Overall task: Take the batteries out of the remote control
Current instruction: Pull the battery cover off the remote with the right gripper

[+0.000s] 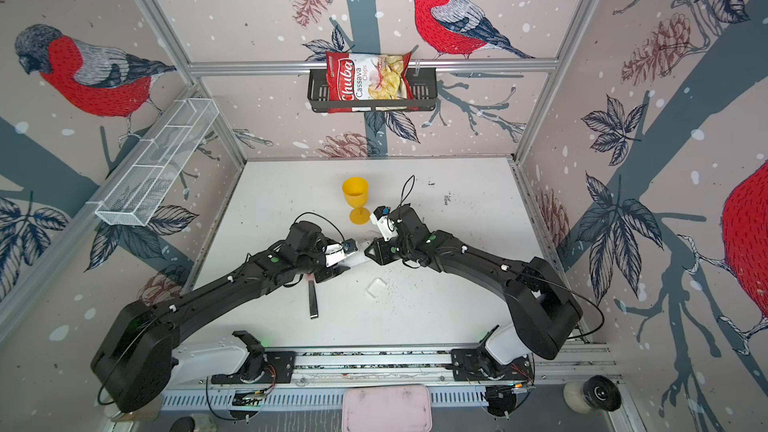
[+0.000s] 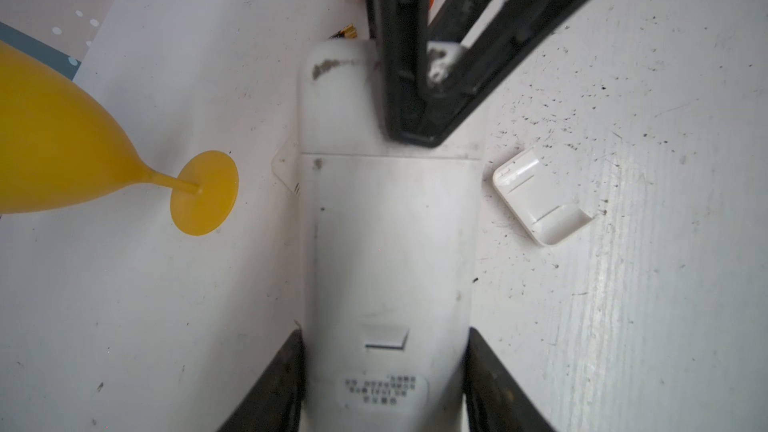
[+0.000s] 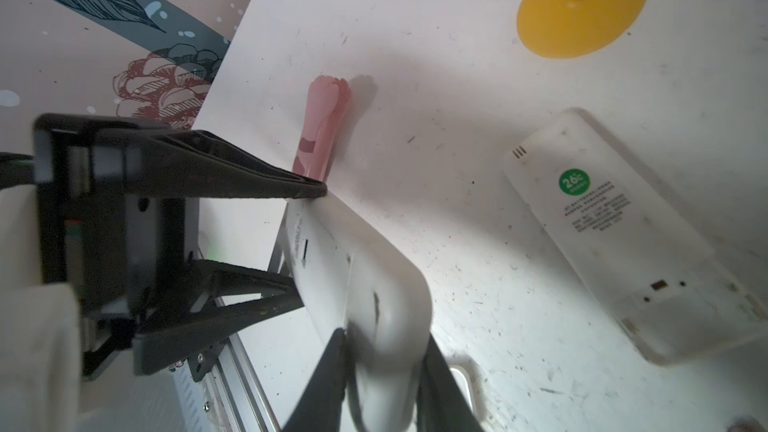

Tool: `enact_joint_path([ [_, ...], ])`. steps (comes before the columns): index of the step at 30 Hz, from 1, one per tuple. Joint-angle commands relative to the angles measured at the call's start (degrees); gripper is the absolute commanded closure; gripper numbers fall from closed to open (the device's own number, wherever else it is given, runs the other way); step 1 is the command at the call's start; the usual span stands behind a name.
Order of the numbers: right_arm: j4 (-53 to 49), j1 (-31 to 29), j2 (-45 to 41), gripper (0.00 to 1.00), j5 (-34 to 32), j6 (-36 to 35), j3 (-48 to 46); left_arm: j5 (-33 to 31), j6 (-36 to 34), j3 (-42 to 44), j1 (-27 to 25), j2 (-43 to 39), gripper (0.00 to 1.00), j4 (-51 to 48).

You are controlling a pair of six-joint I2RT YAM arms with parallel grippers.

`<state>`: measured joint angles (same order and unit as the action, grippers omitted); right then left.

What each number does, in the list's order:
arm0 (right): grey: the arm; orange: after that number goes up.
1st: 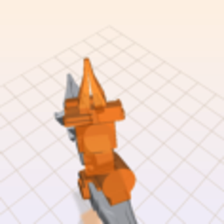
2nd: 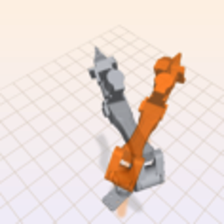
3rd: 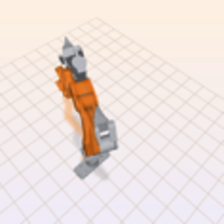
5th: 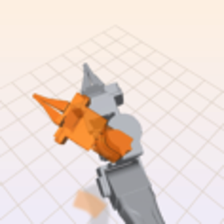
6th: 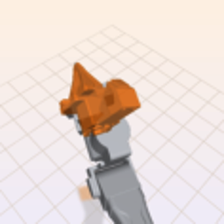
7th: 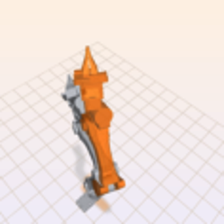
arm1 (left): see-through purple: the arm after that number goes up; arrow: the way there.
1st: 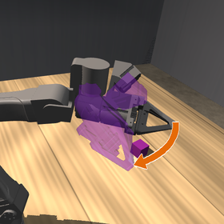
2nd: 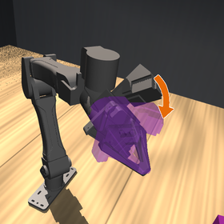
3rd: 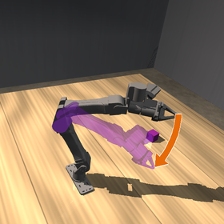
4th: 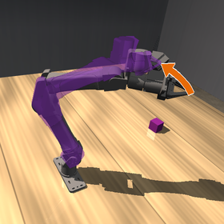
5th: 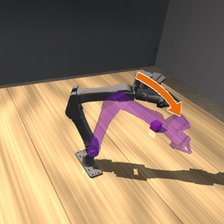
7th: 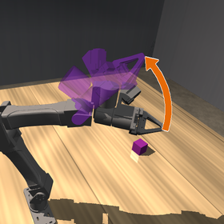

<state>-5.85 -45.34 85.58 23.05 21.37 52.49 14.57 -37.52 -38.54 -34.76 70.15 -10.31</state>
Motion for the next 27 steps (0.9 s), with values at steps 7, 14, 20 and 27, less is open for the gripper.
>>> enact_joint_path([
  [7, -3.04, -0.06, 0.18, 0.65, -7.19, -1.85, 0.84, 3.45, 0.77, 0.16, -0.04, -1.44, 0.63, 5.18],
  [14, -3.48, -0.09, -0.18, 0.56, -9.18, -1.8, 1.21, 3.45, 0.94, 0.4, -0.04, -1.28, 0.63, 5.38],
  [20, -3.82, -0.01, -1.37, 0.7, -11.92, -1.88, 1.12, 3.19, 1.0, 0.49, -0.04, -1.14, 0.63, 5.2],
  [27, -3.95, 0.6, -2.42, 0.78, -12.83, -2.06, 0.95, 2.82, 1.01, 0.4, -0.04, -0.06, 0.63, 5.03],
])
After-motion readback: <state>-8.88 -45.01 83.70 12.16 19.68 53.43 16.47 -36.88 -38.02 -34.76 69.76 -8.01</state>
